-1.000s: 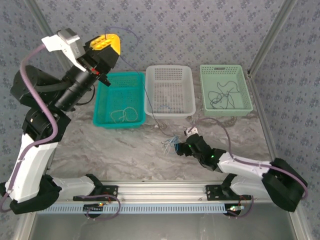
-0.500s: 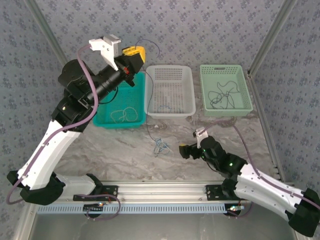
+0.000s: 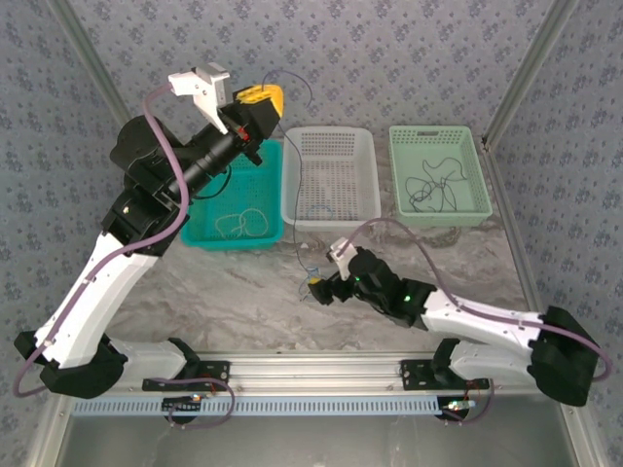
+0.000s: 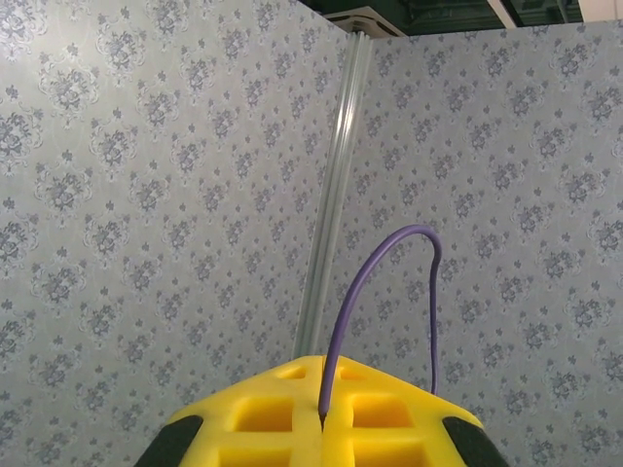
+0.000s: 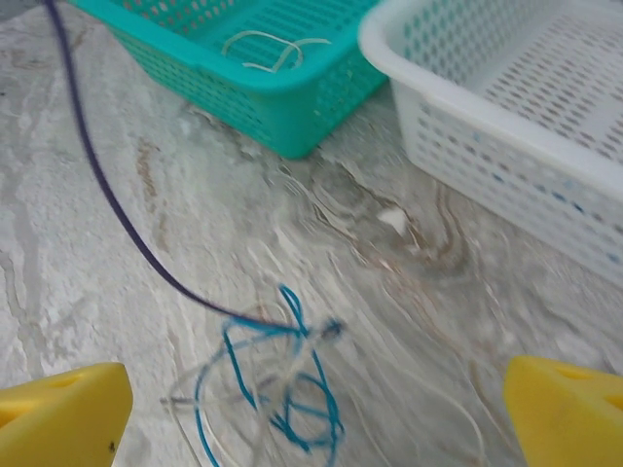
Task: Untangle the cables
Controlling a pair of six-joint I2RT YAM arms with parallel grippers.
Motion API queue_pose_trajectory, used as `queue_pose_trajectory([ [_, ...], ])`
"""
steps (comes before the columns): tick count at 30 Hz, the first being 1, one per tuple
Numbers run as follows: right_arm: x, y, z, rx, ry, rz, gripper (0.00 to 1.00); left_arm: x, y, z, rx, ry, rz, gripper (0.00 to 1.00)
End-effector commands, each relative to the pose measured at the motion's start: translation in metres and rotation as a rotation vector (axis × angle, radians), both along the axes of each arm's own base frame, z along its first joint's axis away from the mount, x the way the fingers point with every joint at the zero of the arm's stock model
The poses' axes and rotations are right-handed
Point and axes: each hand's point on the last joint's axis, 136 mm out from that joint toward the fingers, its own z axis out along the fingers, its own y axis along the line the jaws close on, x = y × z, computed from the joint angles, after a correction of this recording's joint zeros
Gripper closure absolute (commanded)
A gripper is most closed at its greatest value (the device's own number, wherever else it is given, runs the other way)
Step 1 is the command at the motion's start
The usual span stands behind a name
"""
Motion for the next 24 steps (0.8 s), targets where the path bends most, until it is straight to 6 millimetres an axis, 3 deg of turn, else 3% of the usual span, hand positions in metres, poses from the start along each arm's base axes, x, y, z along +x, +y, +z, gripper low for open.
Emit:
queue_pose_trajectory([
  [1, 0.016, 0.025, 0.027, 0.065, -0.121, 0.01, 0.0, -0.012, 0.008, 0.023, -0.065, -0.052, -0.02, 0.98],
  [8, 0.043, 0.055, 0.013, 0.04, -0.152, -0.012, 0.06, -0.017, 0.007, 0.028, -0.1, -0.055, -0.06, 0.98],
  [14, 0.063, 0.059, -0.009, -0.003, -0.146, -0.089, 0.2, -0.025, 0.013, 0.032, -0.115, -0.067, -0.065, 0.99],
  [24, 0.053, 0.039, -0.078, -0.128, -0.007, -0.126, 0.41, -0.051, 0.043, 0.067, -0.125, -0.172, -0.01, 0.98],
])
